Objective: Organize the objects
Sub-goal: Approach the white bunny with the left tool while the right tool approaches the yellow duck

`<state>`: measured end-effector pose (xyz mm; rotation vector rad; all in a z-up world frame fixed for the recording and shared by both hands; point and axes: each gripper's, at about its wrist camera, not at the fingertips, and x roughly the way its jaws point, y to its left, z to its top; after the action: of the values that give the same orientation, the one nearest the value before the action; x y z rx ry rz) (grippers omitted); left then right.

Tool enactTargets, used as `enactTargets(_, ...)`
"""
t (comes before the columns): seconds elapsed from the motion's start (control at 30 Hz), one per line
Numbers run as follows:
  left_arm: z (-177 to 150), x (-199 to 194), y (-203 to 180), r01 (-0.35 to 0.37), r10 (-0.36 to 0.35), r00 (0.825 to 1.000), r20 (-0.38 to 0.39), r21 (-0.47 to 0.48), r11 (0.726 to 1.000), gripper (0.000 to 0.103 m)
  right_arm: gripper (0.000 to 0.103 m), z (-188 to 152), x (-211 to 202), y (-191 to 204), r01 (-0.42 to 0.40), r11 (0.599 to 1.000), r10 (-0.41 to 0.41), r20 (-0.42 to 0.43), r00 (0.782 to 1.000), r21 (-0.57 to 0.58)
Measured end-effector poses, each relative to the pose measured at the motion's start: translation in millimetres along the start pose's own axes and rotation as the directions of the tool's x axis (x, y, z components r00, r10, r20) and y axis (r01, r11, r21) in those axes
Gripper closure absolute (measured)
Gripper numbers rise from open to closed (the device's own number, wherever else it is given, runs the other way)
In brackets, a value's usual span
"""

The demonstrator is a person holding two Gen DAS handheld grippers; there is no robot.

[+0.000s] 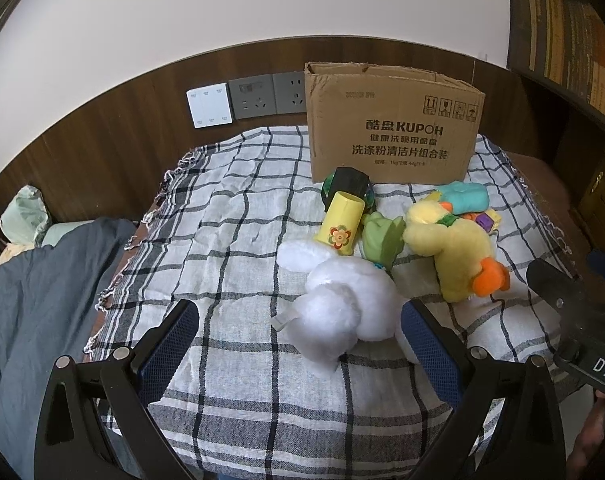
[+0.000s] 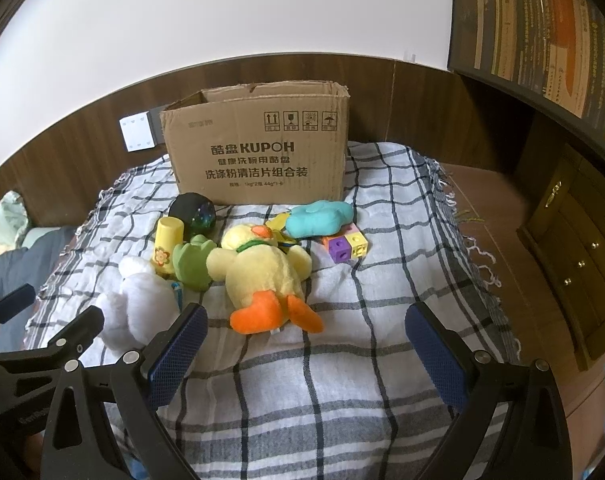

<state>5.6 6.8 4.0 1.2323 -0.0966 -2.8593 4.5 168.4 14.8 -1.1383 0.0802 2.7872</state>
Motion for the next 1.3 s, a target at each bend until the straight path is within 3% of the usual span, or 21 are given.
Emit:
enactTargets(0.67,-1.6,1.2,-6.1,-0.014,0.014,0.999,0.032,0.013,1.0,0.0,0.004,-4.0,4.9,-7.7,0.01,1.0,-0.01,-0.009,1.0,0.017)
enactTargets(1.07,-5.1,17.2,-19.7,-0.034,0.033,0.999,0.007,0.064,0.997,0.0,0.003,-6.4,14.6,-10.8,0.023,0.999,-0.023,-0.023,0.999,0.026)
enactTargets(1.3,-6.9,32.9,-23.9,-0.001,0.002,1.0,-0.025,0.058,0.998,0.0,0.004,-6.9,26.3,-14.5,0.022,0.999,-0.02,-0.04,0.999,0.035)
